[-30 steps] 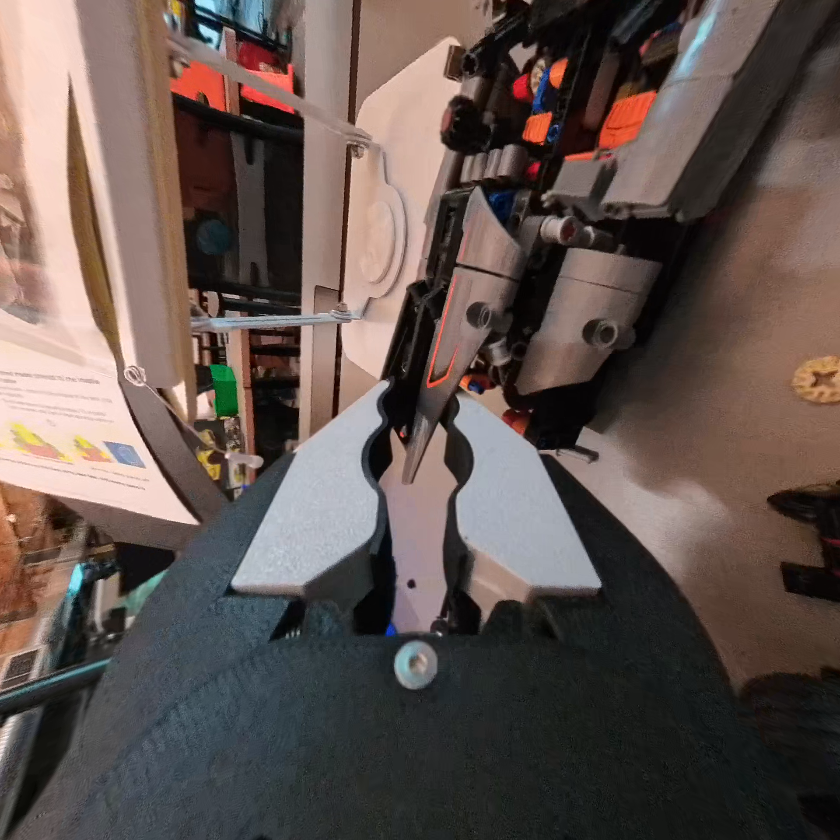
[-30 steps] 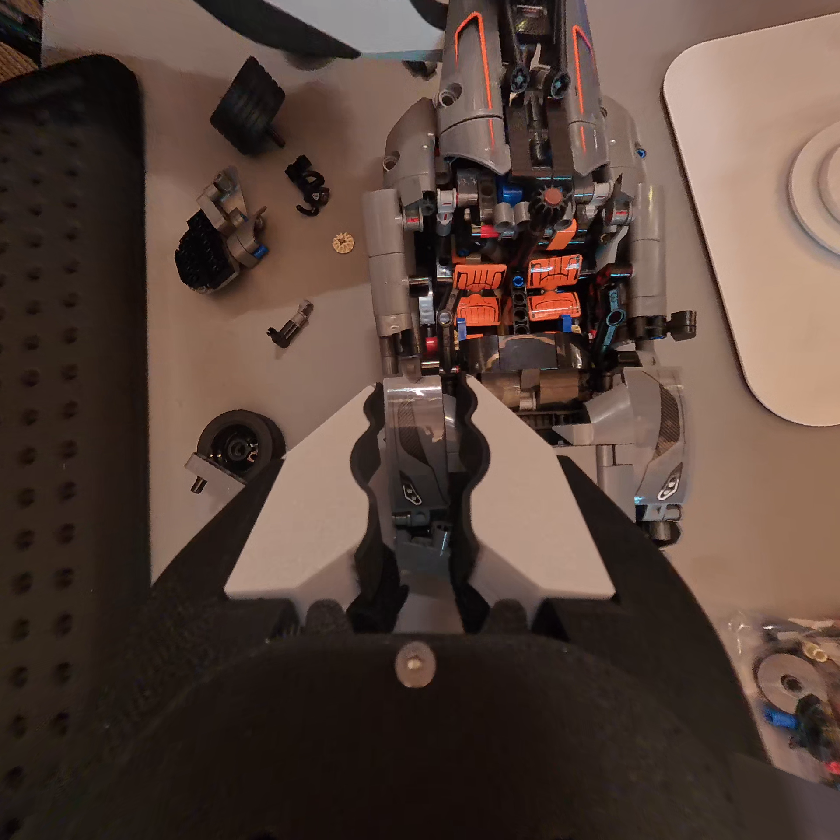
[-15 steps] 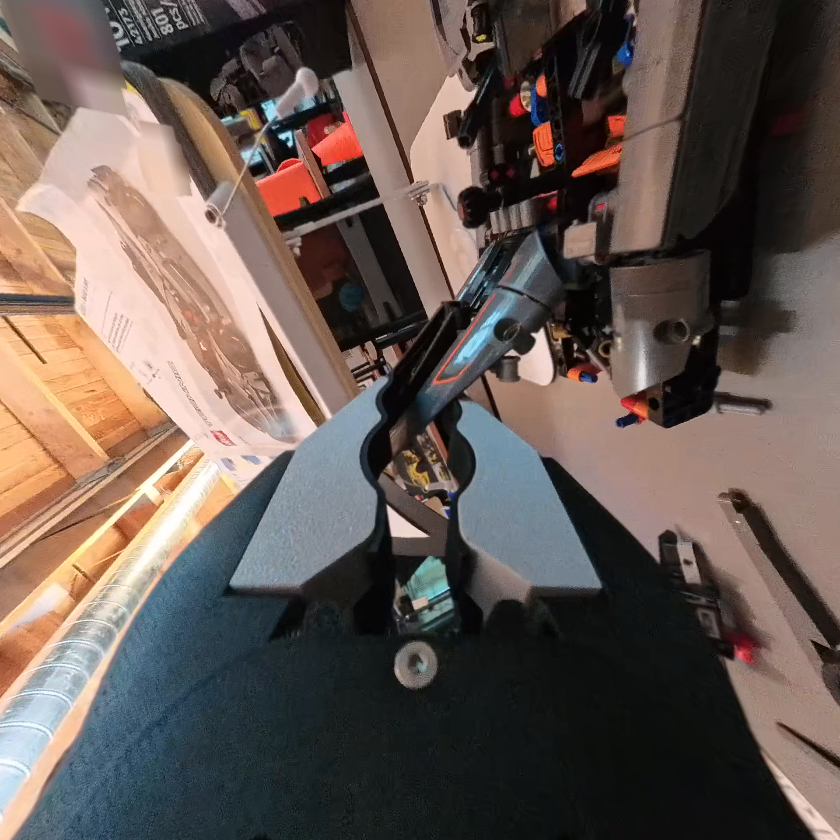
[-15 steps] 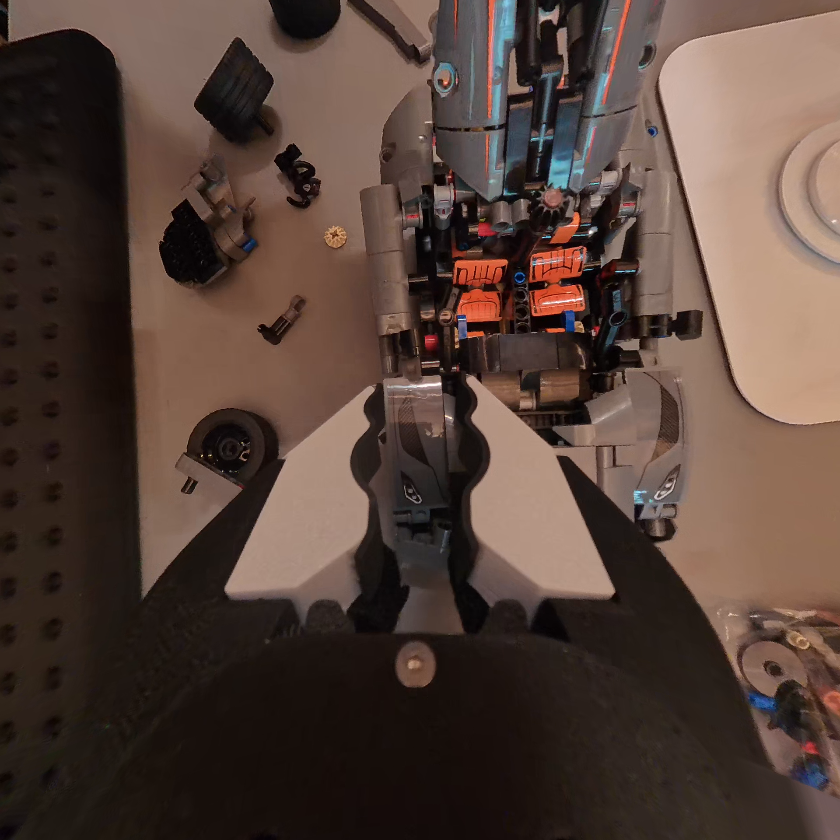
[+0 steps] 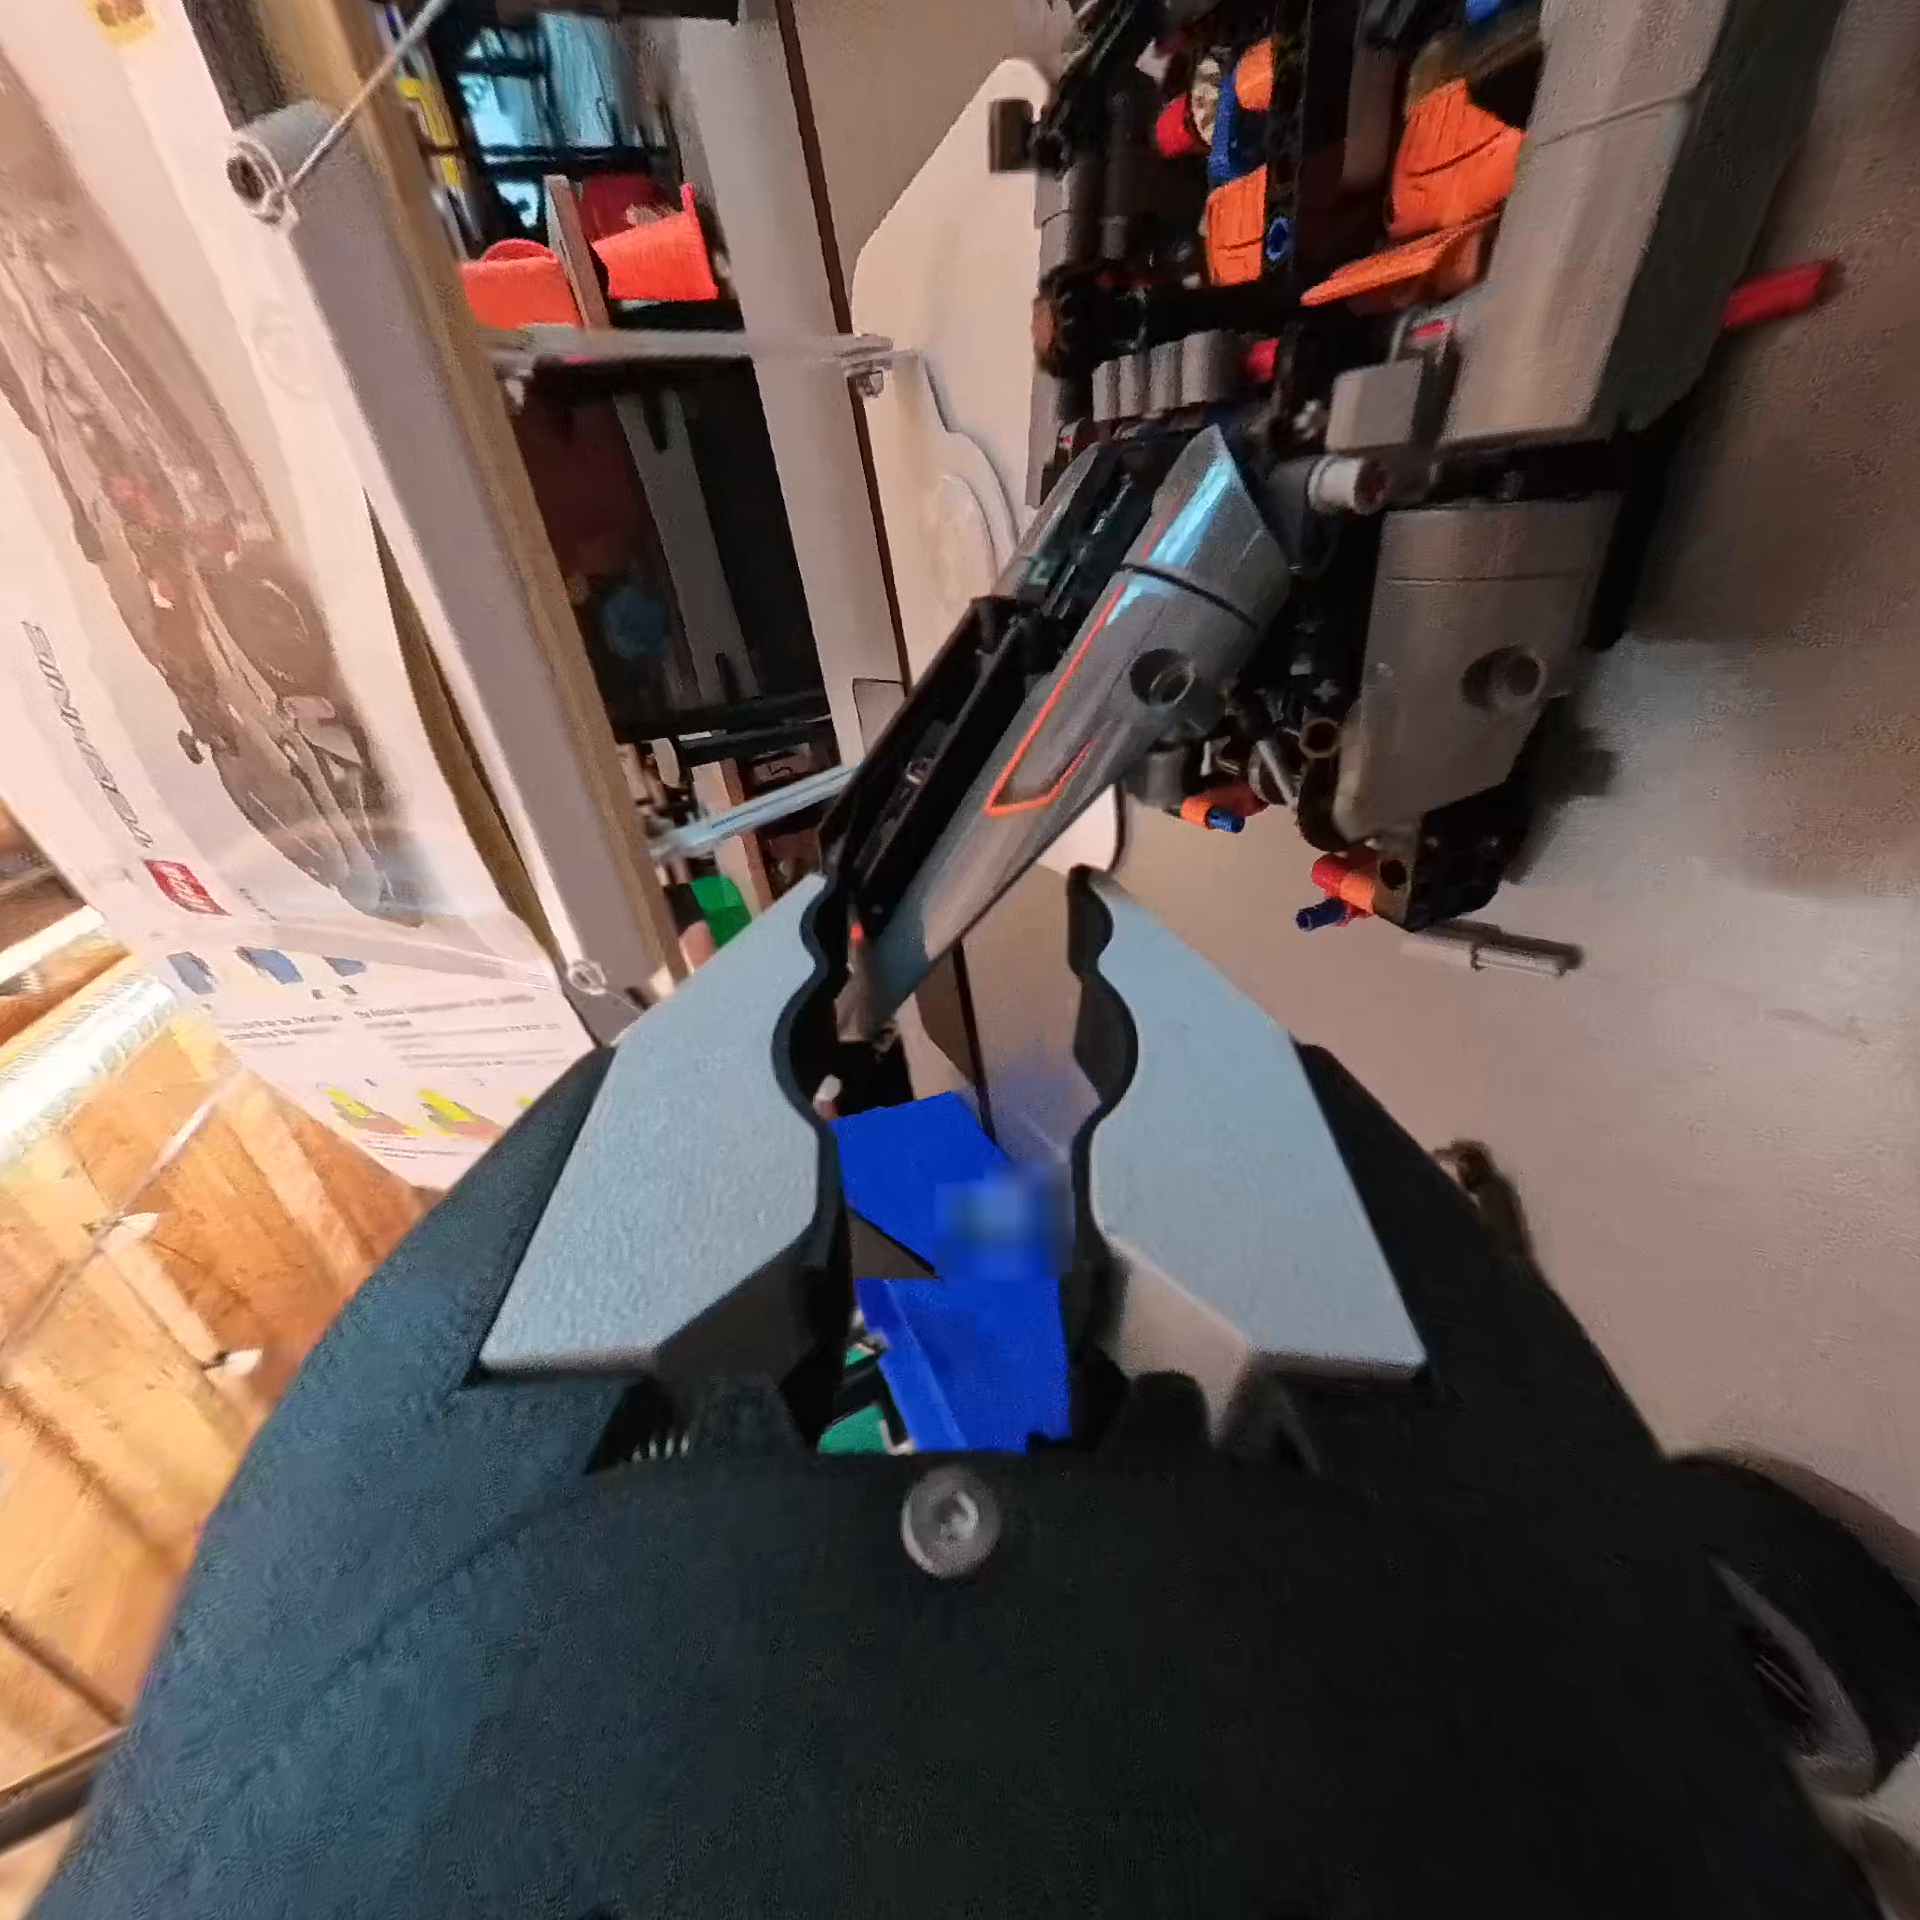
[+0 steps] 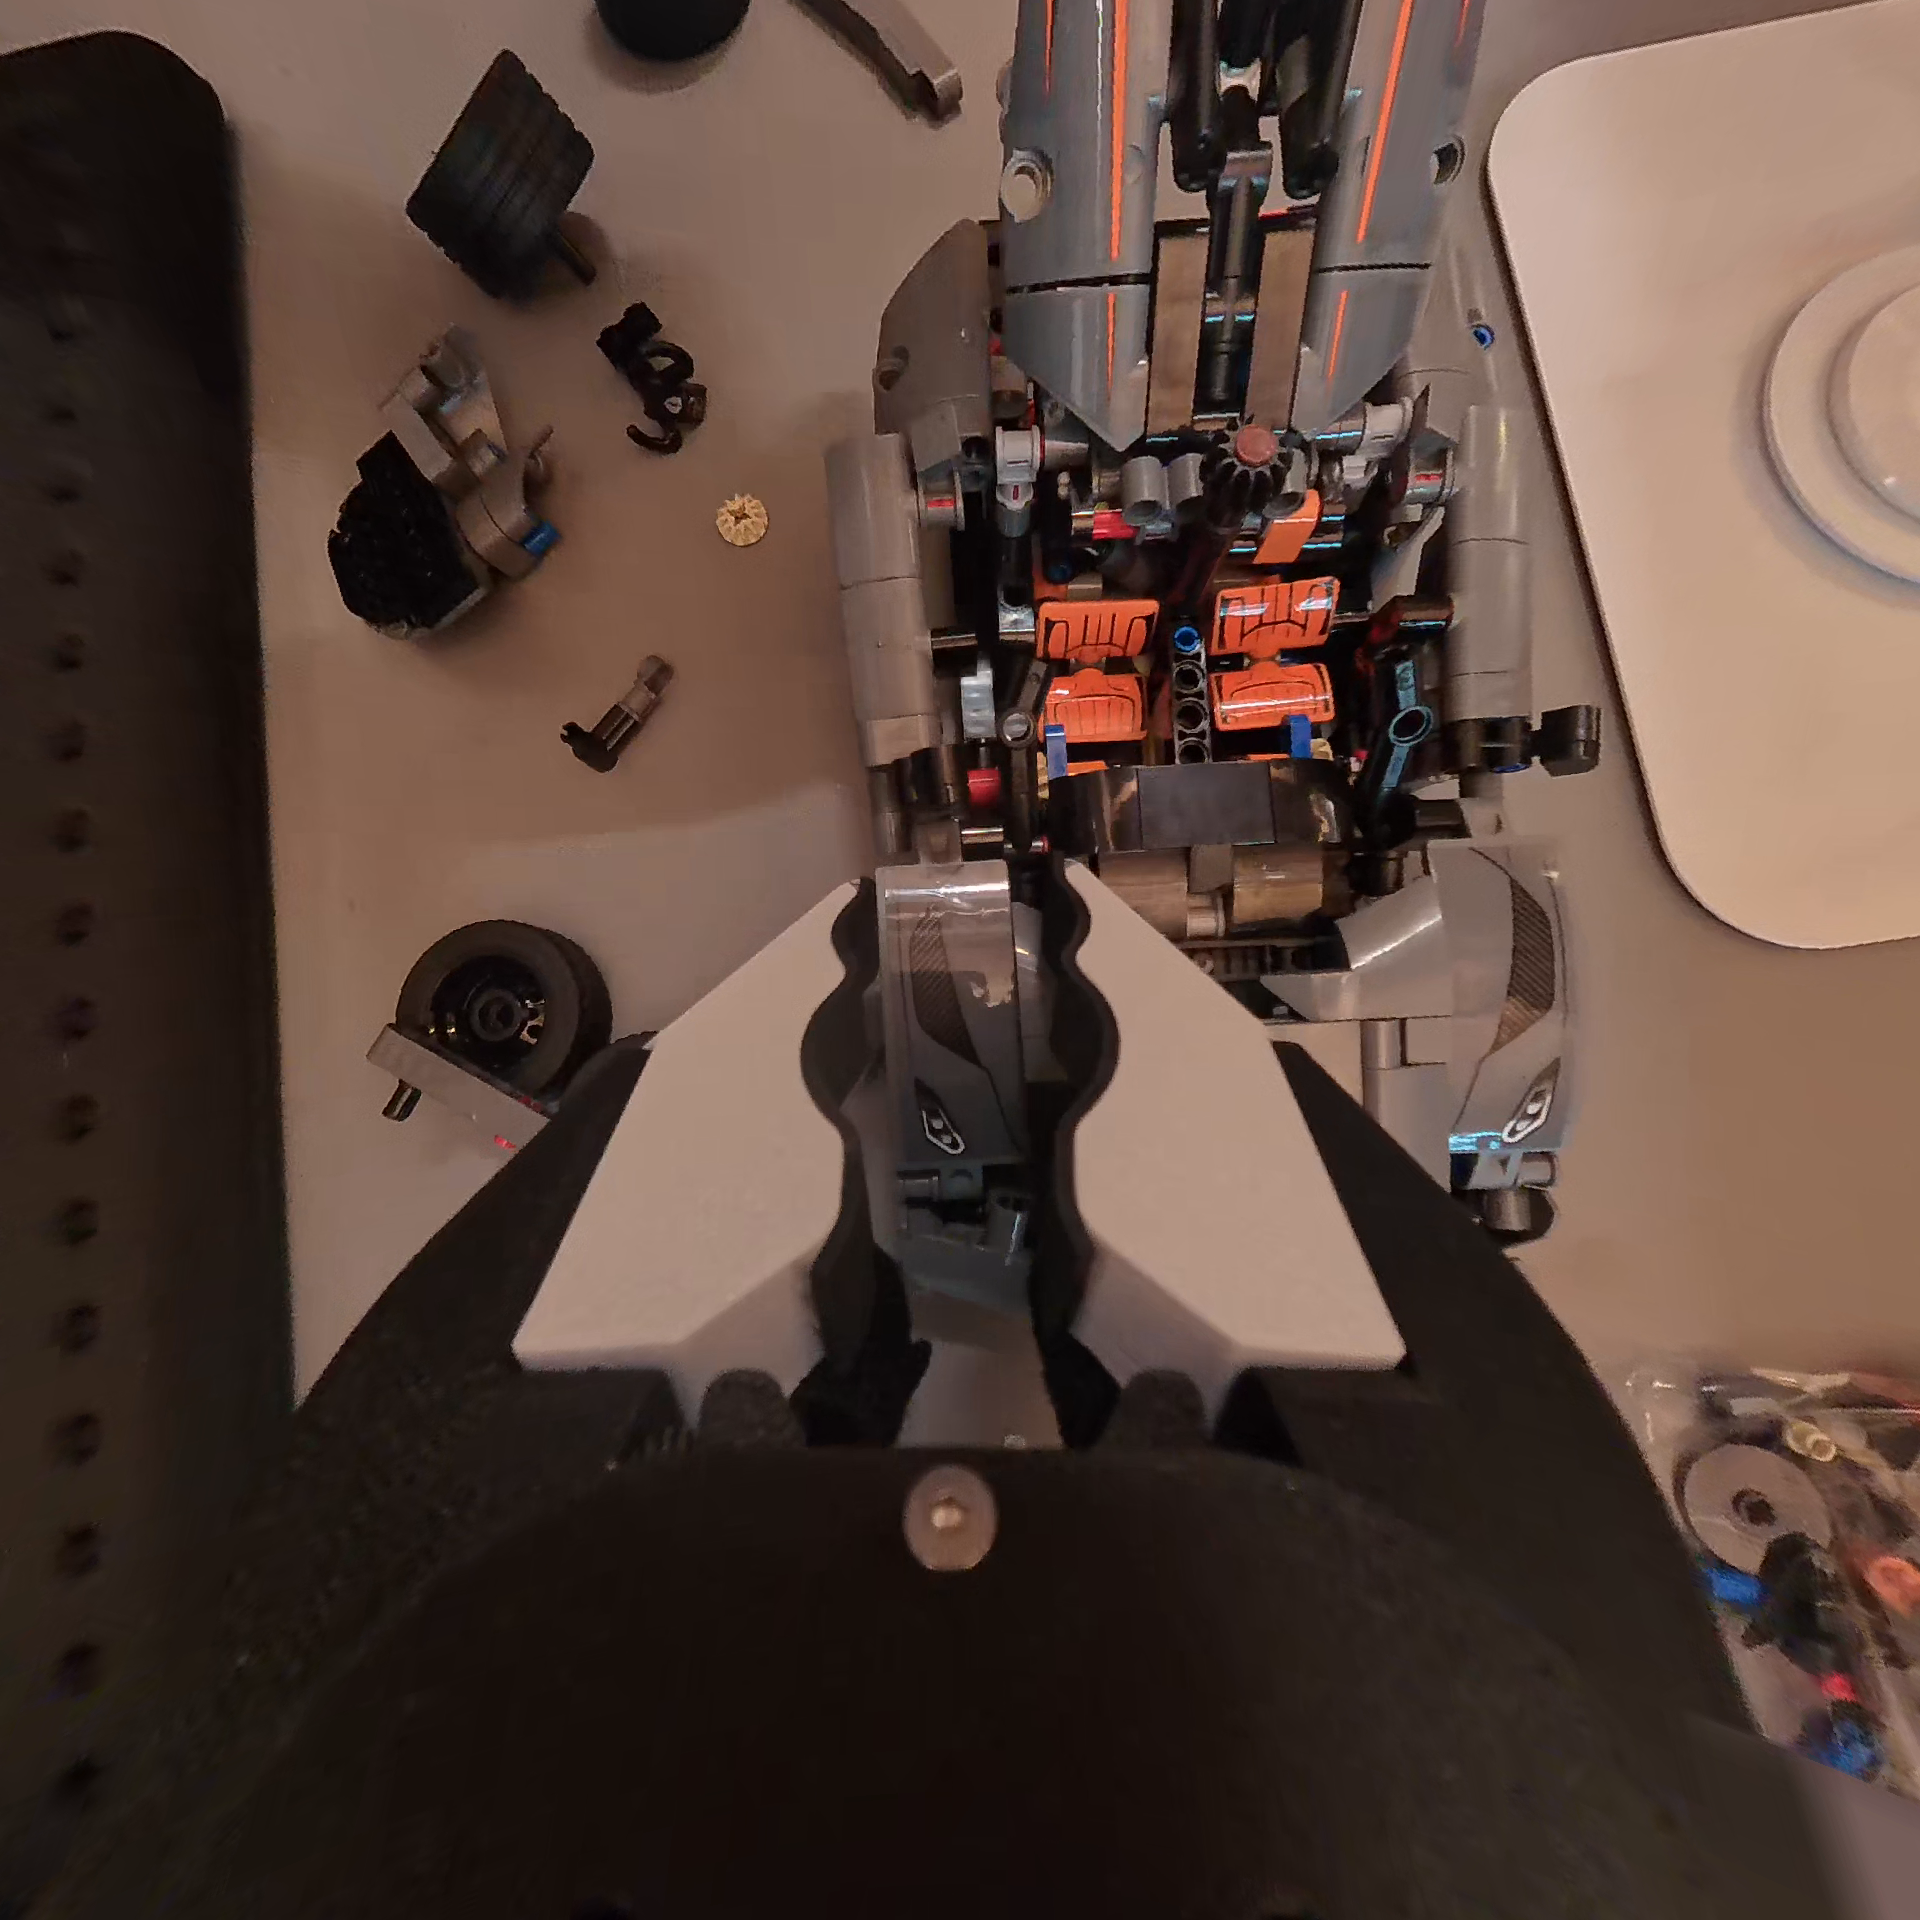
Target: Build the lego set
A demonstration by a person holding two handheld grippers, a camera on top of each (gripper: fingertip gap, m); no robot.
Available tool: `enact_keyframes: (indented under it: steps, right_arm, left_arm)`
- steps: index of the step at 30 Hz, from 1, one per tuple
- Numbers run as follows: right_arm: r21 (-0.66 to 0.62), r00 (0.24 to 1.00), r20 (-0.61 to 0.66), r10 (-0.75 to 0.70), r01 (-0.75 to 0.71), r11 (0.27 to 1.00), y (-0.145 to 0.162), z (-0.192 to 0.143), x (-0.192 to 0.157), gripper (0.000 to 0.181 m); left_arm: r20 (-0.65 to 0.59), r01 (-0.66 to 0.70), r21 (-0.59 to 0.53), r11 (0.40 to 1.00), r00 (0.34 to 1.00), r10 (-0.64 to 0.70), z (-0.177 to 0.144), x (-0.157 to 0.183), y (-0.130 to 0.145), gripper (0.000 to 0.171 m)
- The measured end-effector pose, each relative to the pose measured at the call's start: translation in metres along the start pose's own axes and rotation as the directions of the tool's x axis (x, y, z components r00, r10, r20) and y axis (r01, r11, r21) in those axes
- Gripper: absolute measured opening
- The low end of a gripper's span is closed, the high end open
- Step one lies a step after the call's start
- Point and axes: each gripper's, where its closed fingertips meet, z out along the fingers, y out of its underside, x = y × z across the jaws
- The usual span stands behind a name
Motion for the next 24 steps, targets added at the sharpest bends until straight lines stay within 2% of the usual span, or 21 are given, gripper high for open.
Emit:
enact_keyframes:
  steps: [3, 5, 7, 9, 11, 13, 15, 16, 18, 19, 24]
  right_arm:
    - [-0.001, 1.0, -0.001, -0.002, 0.002, 1.0, 0.0, 0.0, -0.001, 0.03]
    - [0.002, 1.0, 0.003, -0.001, 0.001, 1.0, -0.001, 0.0, -0.001, 0.03]
    - [0.004, 1.0, 0.007, -0.002, 0.002, 1.0, -0.001, 0.0, -0.001, 0.031]
    - [0.01, 1.0, 0.013, 0.003, -0.003, 1.0, -0.002, 0.0, -0.001, 0.031]
    - [0.017, 1.0, 0.019, 0.001, -0.002, 1.0, -0.002, 0.0, -0.001, 0.031]
    - [0.018, 1.0, 0.017, 0.0, 0.0, 1.0, 0.0, -0.001, 0.0, 0.031]
    - [0.023, 1.0, 0.024, 0.003, -0.004, 1.0, 0.0, -0.001, 0.0, 0.031]
    - [0.024, 1.0, 0.029, 0.005, -0.005, 1.0, 0.001, -0.001, 0.0, 0.031]
    - [0.022, 0.999, 0.032, 0.001, -0.002, 1.0, 0.001, -0.001, 0.0, 0.031]
    - [0.02, 0.999, 0.039, 0.001, -0.002, 1.0, 0.001, -0.001, 0.0, 0.031]
    - [0.024, 0.998, 0.066, -0.014, 0.012, 1.0, 0.003, -0.002, -0.001, 0.031]
  left_arm:
    - [-0.043, 0.251, 0.031, 0.967, 0.967, -0.25, 0.002, -0.003, 0.017, 0.048]
    - [-0.141, 0.489, 0.016, 0.872, 0.865, -0.482, 0.007, 0.003, 0.027, 0.056]
    - [-0.237, 0.635, 0.078, 0.769, 0.761, -0.604, 0.007, 0.007, 0.02, 0.05]
    - [-0.385, 0.756, 0.051, 0.653, 0.618, -0.685, 0.011, 0.018, 0.009, 0.05]
    - [-0.501, 0.825, 0.104, 0.555, 0.526, -0.687, 0.01, 0.017, -0.01, 0.043]
    - [-0.602, 0.87, 0.095, 0.483, 0.437, -0.669, 0.013, 0.022, -0.02, 0.035]
    - [-0.709, 0.933, 0.059, 0.355, 0.29, -0.643, 0.012, 0.024, -0.026, 0.033]
    - [-0.753, 0.949, 0.055, 0.311, 0.244, -0.612, 0.008, 0.024, -0.029, 0.029]
    - [-0.795, 0.958, 0.083, 0.273, 0.229, -0.561, 0.003, 0.024, -0.037, 0.015]
    - [-0.806, 0.963, 0.089, 0.255, 0.22, -0.549, 0.001, 0.024, -0.038, 0.013]
    - [-0.883, 0.984, 0.05, 0.173, 0.125, -0.453, -0.01, 0.027, -0.044, 0.015]
